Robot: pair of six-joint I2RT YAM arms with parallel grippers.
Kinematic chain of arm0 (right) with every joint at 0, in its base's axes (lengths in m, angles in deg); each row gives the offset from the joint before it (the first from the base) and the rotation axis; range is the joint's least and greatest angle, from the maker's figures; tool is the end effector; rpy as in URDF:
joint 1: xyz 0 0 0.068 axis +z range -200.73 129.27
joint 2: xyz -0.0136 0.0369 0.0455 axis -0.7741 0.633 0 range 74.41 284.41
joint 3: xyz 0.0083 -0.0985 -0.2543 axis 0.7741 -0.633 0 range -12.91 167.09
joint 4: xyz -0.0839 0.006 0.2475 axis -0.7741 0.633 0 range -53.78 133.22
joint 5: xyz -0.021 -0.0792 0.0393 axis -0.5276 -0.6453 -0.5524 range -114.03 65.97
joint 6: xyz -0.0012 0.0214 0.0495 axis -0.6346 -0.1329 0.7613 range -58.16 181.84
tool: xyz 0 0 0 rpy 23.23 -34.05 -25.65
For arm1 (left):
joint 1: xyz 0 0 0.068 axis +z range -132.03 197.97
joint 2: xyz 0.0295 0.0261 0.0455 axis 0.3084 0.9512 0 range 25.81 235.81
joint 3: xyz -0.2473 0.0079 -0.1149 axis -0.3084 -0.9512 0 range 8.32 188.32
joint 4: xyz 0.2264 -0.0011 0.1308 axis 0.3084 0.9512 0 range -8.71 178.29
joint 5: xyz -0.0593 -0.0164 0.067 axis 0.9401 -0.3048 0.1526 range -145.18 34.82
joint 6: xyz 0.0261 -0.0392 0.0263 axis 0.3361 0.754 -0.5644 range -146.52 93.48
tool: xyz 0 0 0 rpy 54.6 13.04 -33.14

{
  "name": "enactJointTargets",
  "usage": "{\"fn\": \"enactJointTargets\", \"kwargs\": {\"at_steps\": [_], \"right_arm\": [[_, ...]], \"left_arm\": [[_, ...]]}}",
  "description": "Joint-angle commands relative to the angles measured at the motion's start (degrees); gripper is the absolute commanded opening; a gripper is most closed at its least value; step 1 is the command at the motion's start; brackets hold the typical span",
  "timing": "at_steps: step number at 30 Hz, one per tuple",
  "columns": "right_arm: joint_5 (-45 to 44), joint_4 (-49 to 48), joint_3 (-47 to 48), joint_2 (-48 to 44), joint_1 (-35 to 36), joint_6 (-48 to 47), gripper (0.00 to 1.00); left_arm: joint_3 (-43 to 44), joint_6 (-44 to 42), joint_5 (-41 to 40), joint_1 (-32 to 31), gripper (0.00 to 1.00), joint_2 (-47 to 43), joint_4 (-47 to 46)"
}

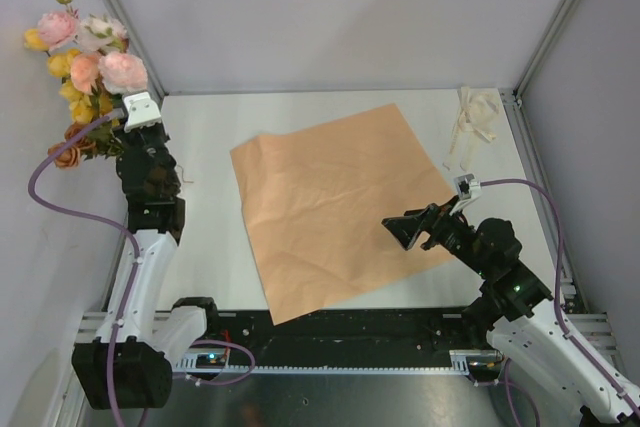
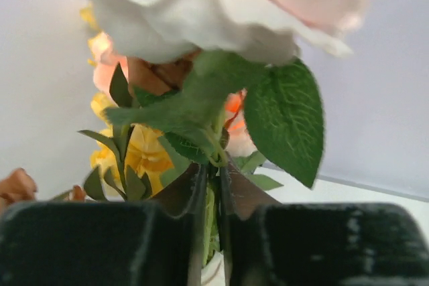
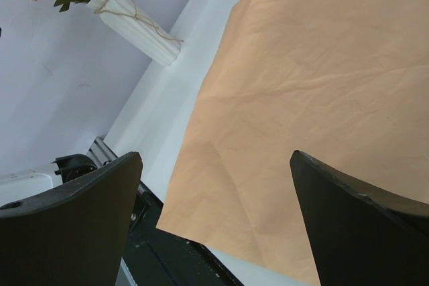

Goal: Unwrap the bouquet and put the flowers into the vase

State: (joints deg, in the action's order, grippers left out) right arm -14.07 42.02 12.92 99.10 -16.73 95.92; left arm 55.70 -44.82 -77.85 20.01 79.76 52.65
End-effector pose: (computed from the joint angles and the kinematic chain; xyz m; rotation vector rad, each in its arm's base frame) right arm 0.1064 0.0791 0.2798 -0.1395 1.7535 1.0313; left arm 0.2134 0.0214 0.3987 -0.1813 1.2212 0.5438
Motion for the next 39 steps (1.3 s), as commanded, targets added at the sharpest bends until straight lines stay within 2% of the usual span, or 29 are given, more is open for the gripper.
{"fn": "enactJointTargets", "kwargs": {"at_steps": [1, 8, 10, 14, 18, 26, 32, 39], "right_arm": [[0.8, -0.3, 0.0, -1.0, -0.2, 0.5, 0.99], [1.3, -0.6, 0.1, -2.0, -0.2, 1.4, 0.99], [1.5, -0.7, 0.1, -2.1, -0.2, 1.7, 0.99], [1.7, -0.6, 0.1, -2.0, -0.2, 2.4, 0.99], [1.8, -0.8, 0.1, -1.9, -0.2, 3.0, 0.98], [2.0, -1.2, 0.1, -1.6, -0.2, 3.5, 0.98], [2.0, -1.8, 0.1, -0.6, -0.1, 3.6, 0.98], [2.0, -2.4, 0.1, 0.7, -0.2, 3.5, 0.98]], "left_arm": [[-1.3, 2.9, -2.9, 0.6, 0.23, -1.7, -1.3], [-1.7, 6.4, -1.1, 0.5, 0.72, -8.2, 4.4], [-1.3, 6.5, -0.9, 0.5, 0.81, -10.3, 6.8], [-0.5, 6.7, 0.6, 0.4, 0.92, -15.2, 11.1], [2.1, 7.6, 4.2, 0.4, 0.95, -19.2, 16.3], [11.2, 11.2, 13.8, 0.4, 0.94, -21.2, 26.7], [21.8, 15.2, 22.6, 0.5, 0.93, -16.3, 33.7], [29.0, 16.8, 30.0, 0.5, 0.91, -9.0, 35.2]]}}
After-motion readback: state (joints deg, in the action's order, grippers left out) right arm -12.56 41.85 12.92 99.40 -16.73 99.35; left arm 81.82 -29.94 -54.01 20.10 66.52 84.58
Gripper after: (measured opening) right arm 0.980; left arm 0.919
